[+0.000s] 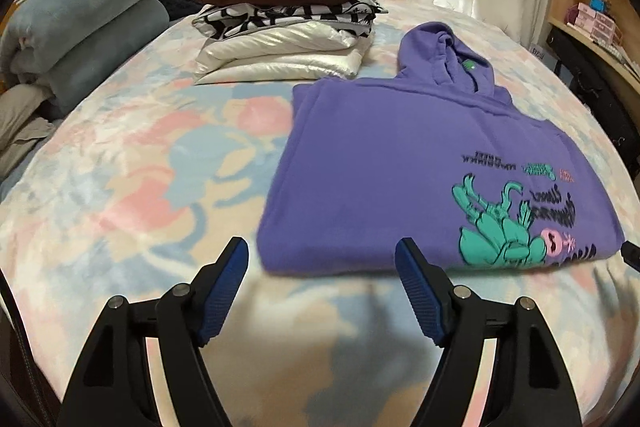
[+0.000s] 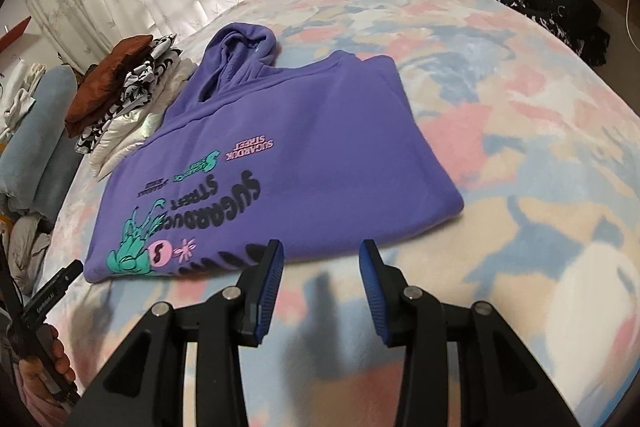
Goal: Fold large clothes
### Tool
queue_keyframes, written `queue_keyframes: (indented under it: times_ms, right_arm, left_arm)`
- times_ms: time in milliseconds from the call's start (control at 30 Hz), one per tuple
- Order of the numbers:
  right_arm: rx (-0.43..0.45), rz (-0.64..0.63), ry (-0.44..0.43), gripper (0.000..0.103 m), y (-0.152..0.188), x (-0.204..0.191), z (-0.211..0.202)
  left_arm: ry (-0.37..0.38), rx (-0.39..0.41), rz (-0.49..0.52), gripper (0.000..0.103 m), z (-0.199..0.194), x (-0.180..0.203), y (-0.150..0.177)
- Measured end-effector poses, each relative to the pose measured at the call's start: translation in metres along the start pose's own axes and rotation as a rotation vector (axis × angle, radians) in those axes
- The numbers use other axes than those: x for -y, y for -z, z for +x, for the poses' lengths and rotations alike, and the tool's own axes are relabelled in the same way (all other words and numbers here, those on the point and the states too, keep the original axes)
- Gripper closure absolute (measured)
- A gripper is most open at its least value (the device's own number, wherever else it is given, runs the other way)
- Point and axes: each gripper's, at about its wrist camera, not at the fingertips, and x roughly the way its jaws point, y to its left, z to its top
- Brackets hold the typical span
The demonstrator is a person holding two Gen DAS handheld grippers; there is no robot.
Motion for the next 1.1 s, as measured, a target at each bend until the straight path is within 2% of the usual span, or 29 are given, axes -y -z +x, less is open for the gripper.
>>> queue_keyframes:
  times_ms: [167, 333, 500, 633, 833, 1100]
  right_arm:
    - [-0.042, -0.004, -0.003, 0.064, 0.006, -0.008, 0.005]
    - [-0.061, -0.049, -0.019, 0.064, 0.010, -0.023, 0.011]
    - [-0.073, -0.077, -0.038, 0.064, 0.005, -0.035, 0.023]
    - [-0.075, -0.105, -0.050, 0.064, -0.005, -0.043, 0.032]
    - [-0.056, -0.165, -0.042, 0.064, -0.036, -0.052, 0.046]
    - [0.001, -0.236, -0.044, 0.064, -0.109, -0.063, 0.059]
  left_arm:
    - [-0.068, -0.090, 0.012, 0.026, -0.002, -0.005, 0.013]
    - [-0.062, -0.147, -0.008, 0.026, 0.000, -0.008, 0.018]
    - [-0.055, -0.146, 0.003, 0.026, 0.007, 0.000, 0.007]
    - [-0.039, -0.131, 0.040, 0.026, 0.016, 0.014, -0.013]
    - [-0.039, -0.084, 0.126, 0.026, 0.039, 0.038, -0.060]
    - [0.002, -0.041, 0.226, 0.026, 0.075, 0.070, -0.140]
